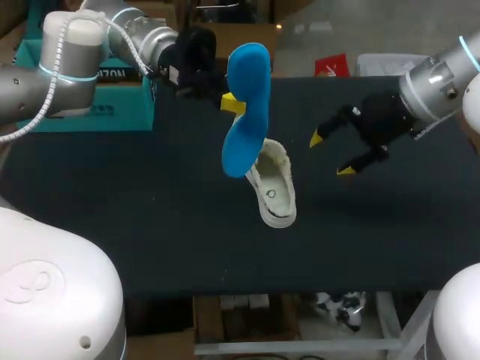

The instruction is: Open the shoe tongue, take the insole out of the shoe, put the insole back into the shoe, and pack the shoe into the shoebox

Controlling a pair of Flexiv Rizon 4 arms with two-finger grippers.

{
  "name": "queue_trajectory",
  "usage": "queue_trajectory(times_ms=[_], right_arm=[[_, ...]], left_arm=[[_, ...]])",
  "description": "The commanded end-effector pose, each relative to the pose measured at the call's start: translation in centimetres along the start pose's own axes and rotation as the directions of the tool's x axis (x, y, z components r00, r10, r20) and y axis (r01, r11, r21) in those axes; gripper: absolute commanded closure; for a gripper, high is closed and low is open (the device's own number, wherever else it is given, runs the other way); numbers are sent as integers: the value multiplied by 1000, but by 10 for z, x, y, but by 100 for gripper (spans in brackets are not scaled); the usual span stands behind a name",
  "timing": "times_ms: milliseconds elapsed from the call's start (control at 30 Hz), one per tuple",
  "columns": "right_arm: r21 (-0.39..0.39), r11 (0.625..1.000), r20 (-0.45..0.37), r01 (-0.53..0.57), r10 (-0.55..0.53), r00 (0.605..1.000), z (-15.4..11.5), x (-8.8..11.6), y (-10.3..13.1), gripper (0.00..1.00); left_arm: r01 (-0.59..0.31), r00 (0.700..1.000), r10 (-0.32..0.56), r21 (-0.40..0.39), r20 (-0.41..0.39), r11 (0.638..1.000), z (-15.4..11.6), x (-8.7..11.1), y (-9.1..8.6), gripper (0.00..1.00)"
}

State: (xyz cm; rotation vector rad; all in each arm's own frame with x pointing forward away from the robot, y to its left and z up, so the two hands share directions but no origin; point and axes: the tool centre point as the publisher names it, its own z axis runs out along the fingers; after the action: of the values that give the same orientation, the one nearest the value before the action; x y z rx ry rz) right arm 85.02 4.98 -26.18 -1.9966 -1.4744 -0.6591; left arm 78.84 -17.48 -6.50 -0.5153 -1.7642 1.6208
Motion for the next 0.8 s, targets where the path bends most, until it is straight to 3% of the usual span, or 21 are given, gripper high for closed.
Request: queue_trajectory(times_ms=[33,233,333,467,800], right_arm=[[8,1000,-20,-10,10,1000,-5,-5,0,0],[8,1000,-20,-10,10,1000,-5,-5,0,0],[8,1000,-20,-10,10,1000,-5,-5,0,0],[29,999,-40,-15,16,999,-2,-4,0,0],[127,952,-95,-279,291,952,15,12,-3,0]], left_arm=[[0,1000,0,12,5,1000,5,-2,-5,100],[4,1000,-4,20,-3,1000,6,-5,-11,100],[18,1000,-18,-11,-18,1000,7,-9,-5,100],[-21,999,18,-76,-37,997,12,-10,12,100],[-209,975,221,-235,28,949,21,-18,60,100]])
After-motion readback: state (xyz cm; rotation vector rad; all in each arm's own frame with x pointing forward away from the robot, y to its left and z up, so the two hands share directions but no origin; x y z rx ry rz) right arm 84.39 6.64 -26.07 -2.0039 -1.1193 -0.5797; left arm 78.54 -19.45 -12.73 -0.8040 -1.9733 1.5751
